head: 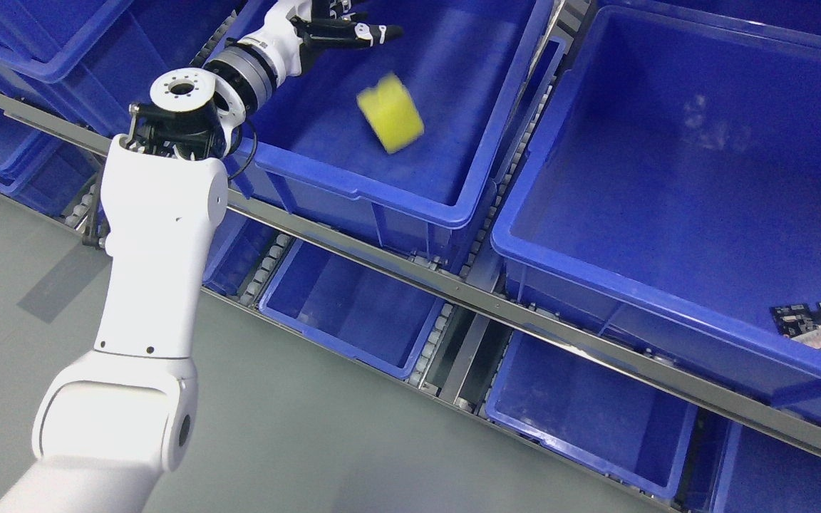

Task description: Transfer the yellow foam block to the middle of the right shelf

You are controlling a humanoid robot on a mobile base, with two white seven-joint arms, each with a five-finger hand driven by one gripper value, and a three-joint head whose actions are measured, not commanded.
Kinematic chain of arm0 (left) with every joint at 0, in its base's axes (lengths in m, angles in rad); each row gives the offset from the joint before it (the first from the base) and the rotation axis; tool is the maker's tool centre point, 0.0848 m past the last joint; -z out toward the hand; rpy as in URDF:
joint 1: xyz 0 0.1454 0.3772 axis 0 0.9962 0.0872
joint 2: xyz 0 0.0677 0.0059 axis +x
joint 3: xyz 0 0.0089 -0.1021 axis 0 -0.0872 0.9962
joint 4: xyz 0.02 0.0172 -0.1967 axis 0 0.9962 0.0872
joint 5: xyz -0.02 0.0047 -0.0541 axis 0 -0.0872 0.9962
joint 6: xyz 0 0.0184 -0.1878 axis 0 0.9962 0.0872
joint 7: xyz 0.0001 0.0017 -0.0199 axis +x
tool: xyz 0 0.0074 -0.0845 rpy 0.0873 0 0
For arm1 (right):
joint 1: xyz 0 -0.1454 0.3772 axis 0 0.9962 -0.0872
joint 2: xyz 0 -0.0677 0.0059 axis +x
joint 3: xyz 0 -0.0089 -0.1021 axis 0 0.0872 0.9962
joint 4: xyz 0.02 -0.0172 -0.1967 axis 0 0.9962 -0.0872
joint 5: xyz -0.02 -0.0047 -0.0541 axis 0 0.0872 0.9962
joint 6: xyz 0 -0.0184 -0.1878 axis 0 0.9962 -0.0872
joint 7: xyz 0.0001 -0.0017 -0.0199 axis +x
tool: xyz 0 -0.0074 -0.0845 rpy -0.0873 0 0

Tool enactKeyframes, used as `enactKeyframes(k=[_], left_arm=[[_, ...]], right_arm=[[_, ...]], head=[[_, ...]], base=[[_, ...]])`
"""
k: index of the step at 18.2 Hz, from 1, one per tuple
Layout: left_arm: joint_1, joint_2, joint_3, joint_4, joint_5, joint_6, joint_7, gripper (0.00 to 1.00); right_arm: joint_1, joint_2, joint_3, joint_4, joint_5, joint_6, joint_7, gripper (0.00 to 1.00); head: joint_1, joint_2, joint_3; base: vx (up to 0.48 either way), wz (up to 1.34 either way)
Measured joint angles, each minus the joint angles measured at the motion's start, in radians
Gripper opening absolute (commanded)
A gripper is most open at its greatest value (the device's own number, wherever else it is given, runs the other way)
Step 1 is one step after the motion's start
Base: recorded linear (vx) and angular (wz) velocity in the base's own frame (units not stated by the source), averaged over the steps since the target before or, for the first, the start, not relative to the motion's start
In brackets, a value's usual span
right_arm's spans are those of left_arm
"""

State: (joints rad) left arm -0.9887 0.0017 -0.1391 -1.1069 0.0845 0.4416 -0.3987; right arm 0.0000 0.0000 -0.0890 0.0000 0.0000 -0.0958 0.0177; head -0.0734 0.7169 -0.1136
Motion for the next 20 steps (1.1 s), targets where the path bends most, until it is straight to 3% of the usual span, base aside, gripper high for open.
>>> enactKeyframes(k=[5, 13, 20], left_arm=[[-0.039, -0.001, -0.002, 0.021, -0.005, 0.014, 0.008, 1.00], [-0.040, -0.001, 0.051, -0.140, 0.036, -0.003, 0.108, 1.00], [0.160, -0.001, 0.069, -0.369, 0.067, -0.160, 0.150, 1.00]], right_arm=[[0.000, 0.000, 0.000, 0.000, 0.000, 0.000, 0.000, 1.00], [0.000, 0.000, 0.000, 0.000, 0.000, 0.000, 0.000, 1.00], [0.000, 0.000, 0.000, 0.000, 0.000, 0.000, 0.000, 1.00]], head=[[0.0000, 0.000, 0.000], [0.0000, 0.000, 0.000], [0.0000, 0.000, 0.000]], base=[[0.000, 0.00], [0.000, 0.00], [0.000, 0.00]])
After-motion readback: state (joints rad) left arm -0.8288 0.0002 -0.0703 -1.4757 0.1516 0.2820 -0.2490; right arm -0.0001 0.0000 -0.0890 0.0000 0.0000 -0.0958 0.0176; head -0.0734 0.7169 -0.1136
